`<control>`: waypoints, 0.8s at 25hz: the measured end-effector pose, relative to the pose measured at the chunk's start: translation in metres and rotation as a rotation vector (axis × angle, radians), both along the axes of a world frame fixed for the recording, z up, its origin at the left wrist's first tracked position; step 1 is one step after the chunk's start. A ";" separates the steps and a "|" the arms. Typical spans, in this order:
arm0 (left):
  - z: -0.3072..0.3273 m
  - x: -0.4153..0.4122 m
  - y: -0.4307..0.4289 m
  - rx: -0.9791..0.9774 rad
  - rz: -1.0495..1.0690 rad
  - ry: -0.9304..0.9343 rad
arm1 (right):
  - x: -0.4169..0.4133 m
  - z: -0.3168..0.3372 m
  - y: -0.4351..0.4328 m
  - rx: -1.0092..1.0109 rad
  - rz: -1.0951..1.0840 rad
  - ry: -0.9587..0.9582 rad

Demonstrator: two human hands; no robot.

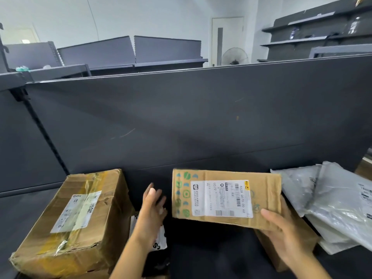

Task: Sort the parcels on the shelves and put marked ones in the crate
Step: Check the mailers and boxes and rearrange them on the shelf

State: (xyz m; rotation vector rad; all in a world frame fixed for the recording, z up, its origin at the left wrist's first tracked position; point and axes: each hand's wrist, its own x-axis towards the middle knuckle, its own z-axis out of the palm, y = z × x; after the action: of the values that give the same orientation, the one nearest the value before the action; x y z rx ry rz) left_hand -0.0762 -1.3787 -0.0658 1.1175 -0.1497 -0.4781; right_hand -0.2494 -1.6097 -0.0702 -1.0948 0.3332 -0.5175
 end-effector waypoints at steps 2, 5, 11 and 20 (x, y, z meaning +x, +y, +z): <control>0.013 0.016 0.019 0.249 -0.202 -0.238 | -0.007 0.016 -0.022 -0.081 0.147 0.062; 0.022 0.013 0.021 0.518 -0.555 -0.290 | -0.004 0.031 -0.038 -0.197 0.356 0.200; -0.032 -0.041 0.026 0.636 -0.676 -0.021 | 0.024 0.007 -0.027 -0.223 0.442 0.370; -0.017 -0.063 0.059 0.257 -0.057 0.430 | 0.078 -0.024 0.111 0.048 0.547 0.216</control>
State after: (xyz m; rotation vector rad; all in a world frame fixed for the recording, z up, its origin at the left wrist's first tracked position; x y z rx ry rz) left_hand -0.1395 -1.3194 -0.0827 1.2362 0.2637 -0.7935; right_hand -0.1717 -1.4984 -0.0939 -1.1406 0.2181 0.0941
